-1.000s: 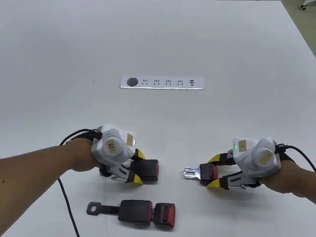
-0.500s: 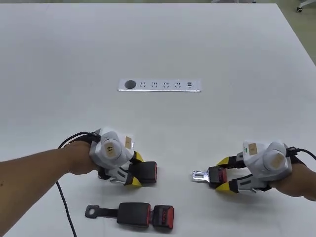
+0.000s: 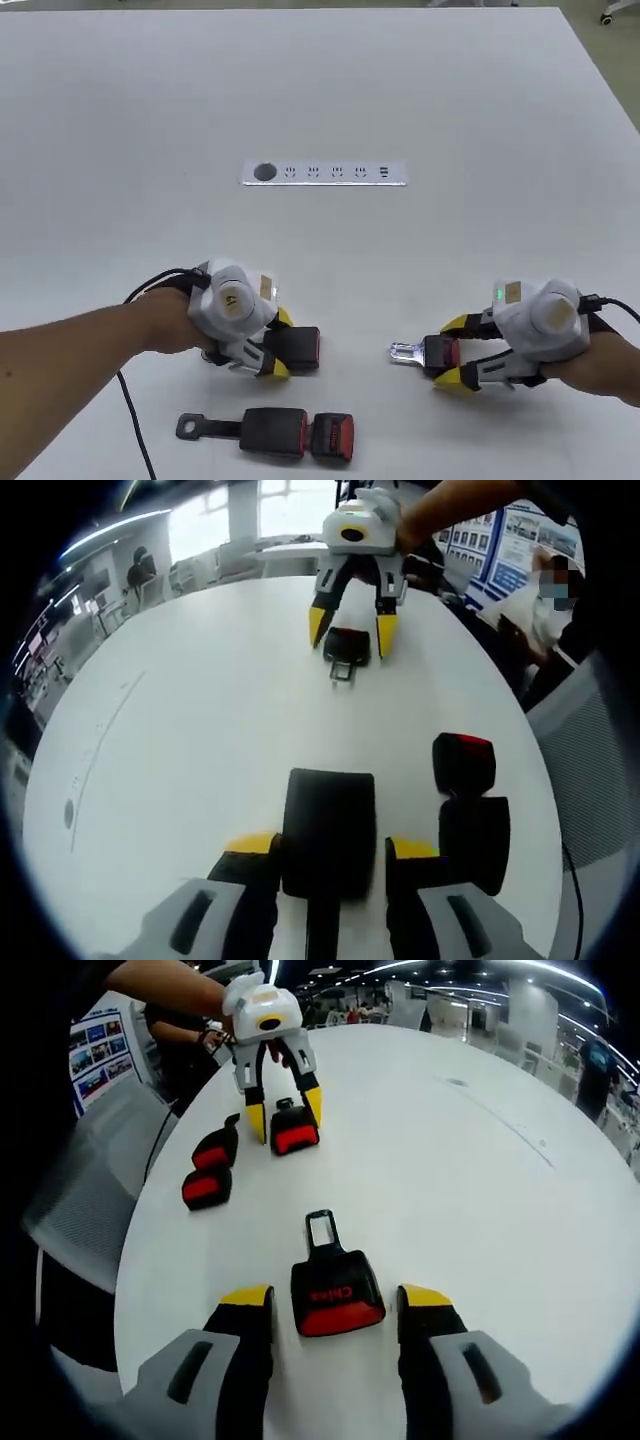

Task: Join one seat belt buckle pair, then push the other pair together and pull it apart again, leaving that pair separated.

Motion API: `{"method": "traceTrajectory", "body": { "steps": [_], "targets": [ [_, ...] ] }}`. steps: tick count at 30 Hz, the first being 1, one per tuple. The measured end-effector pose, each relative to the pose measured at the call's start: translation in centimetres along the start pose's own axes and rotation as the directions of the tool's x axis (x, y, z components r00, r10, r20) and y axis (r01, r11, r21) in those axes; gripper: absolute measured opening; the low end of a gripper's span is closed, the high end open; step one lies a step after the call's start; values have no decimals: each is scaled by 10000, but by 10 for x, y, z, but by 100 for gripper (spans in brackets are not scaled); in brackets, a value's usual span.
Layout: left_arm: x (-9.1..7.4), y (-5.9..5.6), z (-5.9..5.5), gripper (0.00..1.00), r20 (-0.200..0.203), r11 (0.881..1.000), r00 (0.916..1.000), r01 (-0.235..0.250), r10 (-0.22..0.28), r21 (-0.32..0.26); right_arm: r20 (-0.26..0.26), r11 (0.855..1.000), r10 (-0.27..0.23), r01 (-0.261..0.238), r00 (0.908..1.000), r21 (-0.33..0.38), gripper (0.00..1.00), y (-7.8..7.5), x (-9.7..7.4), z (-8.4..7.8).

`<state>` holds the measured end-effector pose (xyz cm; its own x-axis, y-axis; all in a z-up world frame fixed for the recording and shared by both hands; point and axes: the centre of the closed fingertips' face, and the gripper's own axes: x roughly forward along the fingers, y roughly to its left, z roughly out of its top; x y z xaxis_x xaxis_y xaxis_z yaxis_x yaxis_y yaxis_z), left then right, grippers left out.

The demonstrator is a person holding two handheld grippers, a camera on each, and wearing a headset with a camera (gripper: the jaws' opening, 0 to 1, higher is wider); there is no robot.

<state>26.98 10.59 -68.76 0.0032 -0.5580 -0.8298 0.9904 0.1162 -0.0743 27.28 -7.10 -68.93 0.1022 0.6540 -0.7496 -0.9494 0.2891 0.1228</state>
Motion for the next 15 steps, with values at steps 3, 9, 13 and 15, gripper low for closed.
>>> {"method": "traceTrajectory", "body": {
  "steps": [3, 9, 13, 15],
  "targets": [
    [-5, -4, 5, 54, 122, 9999, 9998, -136, 137, -64, 59, 9994, -293, 294, 9996, -197, 59, -1, -1, 3],
    [-19, 10, 19, 62, 680, 9912, 9909, -1116, 1164, -705, 525, 9902, -1378, 1364, 9891, 294, 70, -6, -8, 16],
    [-30, 14, 24, 77, 922, 9736, 9793, -1645, 1804, -1580, 949, 9763, -2095, 2028, 9732, 750, 72, -10, -10, 22],
    [-36, 14, 25, 77, 1149, 9594, 9684, -1950, 2212, -2038, 1215, 9614, -2596, 2444, 9580, 1267, 73, -11, -15, 27]
  ]
}}
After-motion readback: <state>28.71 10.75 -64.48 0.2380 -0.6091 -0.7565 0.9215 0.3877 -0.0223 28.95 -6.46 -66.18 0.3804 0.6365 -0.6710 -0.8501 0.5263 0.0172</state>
